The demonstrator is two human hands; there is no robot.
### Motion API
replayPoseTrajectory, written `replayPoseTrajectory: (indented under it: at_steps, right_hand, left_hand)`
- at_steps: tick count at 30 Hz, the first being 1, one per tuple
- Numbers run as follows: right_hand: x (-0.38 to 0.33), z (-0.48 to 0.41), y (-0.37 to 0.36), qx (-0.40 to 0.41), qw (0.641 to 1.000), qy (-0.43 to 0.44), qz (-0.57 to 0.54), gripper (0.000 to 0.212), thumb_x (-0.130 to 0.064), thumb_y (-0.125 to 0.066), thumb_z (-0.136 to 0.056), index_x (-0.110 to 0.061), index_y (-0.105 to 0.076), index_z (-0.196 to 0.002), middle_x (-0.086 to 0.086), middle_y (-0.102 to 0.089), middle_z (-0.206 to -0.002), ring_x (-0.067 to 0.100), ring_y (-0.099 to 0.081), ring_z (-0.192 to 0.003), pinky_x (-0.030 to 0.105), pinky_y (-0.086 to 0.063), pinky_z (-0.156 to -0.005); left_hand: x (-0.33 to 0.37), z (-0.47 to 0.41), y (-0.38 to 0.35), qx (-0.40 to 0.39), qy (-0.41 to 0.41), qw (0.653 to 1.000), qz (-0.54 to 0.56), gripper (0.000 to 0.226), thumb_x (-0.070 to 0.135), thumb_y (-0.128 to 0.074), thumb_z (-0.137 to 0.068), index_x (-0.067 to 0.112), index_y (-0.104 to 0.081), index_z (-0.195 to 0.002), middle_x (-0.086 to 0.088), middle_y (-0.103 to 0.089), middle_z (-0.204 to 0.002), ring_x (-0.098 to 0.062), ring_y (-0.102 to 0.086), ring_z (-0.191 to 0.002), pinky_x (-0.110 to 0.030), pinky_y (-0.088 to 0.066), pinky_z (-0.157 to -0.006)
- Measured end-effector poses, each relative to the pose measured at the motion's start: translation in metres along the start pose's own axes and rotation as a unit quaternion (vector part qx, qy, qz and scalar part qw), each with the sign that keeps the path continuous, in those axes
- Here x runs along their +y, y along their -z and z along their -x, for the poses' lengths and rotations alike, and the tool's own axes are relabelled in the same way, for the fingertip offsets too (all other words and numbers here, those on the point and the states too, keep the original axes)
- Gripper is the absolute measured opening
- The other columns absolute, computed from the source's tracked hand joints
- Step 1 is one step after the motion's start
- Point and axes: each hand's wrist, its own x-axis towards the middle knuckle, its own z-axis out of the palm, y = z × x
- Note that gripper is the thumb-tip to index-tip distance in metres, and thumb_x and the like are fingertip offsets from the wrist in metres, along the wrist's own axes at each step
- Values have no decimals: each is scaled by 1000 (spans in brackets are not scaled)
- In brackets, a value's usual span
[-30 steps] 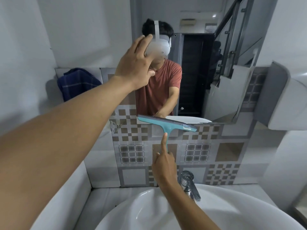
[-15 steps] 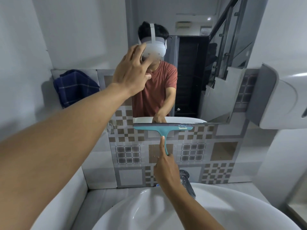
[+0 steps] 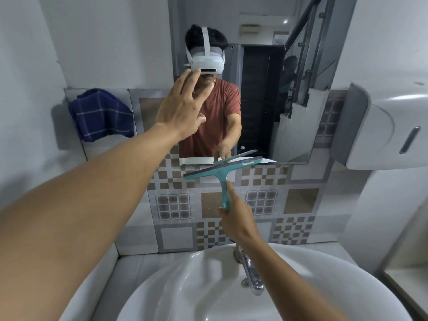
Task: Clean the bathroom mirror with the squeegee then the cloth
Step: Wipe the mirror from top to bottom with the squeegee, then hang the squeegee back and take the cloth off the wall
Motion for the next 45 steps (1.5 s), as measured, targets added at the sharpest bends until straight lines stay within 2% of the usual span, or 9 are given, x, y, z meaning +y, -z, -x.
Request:
replayPoseTrajectory:
  at_steps: [4,10,13,17,22,27,31,36,45]
  right_hand:
    - [3,2,17,24,998,-15,-61,65,-6,-61,-98,-23,-33,-154,10,-60,-131,32,-67,-103,49,-62,-83]
    - [0,10,53,49,987,-53,-145,37,-11,-73,-91,-14,-50,-120,12,-70,-104,32,-73,-82,49,-63,-71]
    - [-6,14,75,67,989,-36,-127,36,-9,-78,-86,-11,-57,-116,10,-74,-96,30,-74,-76,48,-64,-69]
    - [-23,22,109,67,995,-1,-69,35,-7,-81,-82,-8,-69,-115,7,-76,-92,16,-71,-61,27,-61,-57]
    - [-54,28,153,8,999,37,8,28,-8,-85,-78,-13,-79,-105,7,-77,-82,26,-75,-69,38,-65,-66]
    - [-82,35,185,-36,997,44,50,29,-6,-87,-75,-8,-70,-99,9,-77,-83,26,-76,-72,37,-65,-67]
    - [-98,38,199,-48,998,42,22,30,-4,-86,-76,-3,-68,-100,16,-77,-84,32,-76,-72,42,-65,-70]
    - [-113,40,205,-42,994,59,-79,27,-2,-80,-82,-3,-67,-106,20,-76,-93,32,-77,-79,42,-65,-74]
    - [-130,20,147,27,980,132,-143,12,-8,-66,-96,-11,-62,-107,9,-78,-85,20,-77,-75,44,-64,-76]
  left_hand:
    - [3,2,4,-5,3,1000,7,84,28,-74,-86,19,-29,-155,-21,-19,-162,-40,-16,-150,-50,-23,-122]
    - [20,15,15,-40,11,998,46,71,28,-75,-85,17,-45,-148,-18,-29,-159,-37,-23,-147,-51,-31,-116]
    - [37,25,24,-42,-6,993,108,62,28,-75,-85,17,-53,-142,-13,-48,-147,-33,-39,-138,-48,-42,-107]
    - [69,41,38,-73,-36,960,269,47,19,-74,-86,14,-63,-132,-8,-68,-123,-26,-61,-115,-39,-51,-100]
    - [110,64,46,-148,-50,914,375,34,9,-72,-88,15,-71,-121,-4,-74,-115,-19,-68,-108,-37,-52,-98]
    - [121,71,54,-164,-31,896,413,27,14,-73,-89,22,-74,-115,2,-77,-105,-13,-70,-96,-36,-57,-86]
    - [119,72,65,-163,-21,898,409,26,10,-72,-89,19,-74,-113,2,-75,-106,-2,-65,-90,-6,-44,-75]
    - [109,75,77,-171,28,881,441,22,14,-70,-91,15,-71,-113,0,-73,-111,-10,-68,-100,-25,-55,-90]
    - [79,94,82,-134,149,846,494,24,11,-69,-91,16,-71,-114,7,-74,-106,-5,-67,-94,-26,-56,-86]
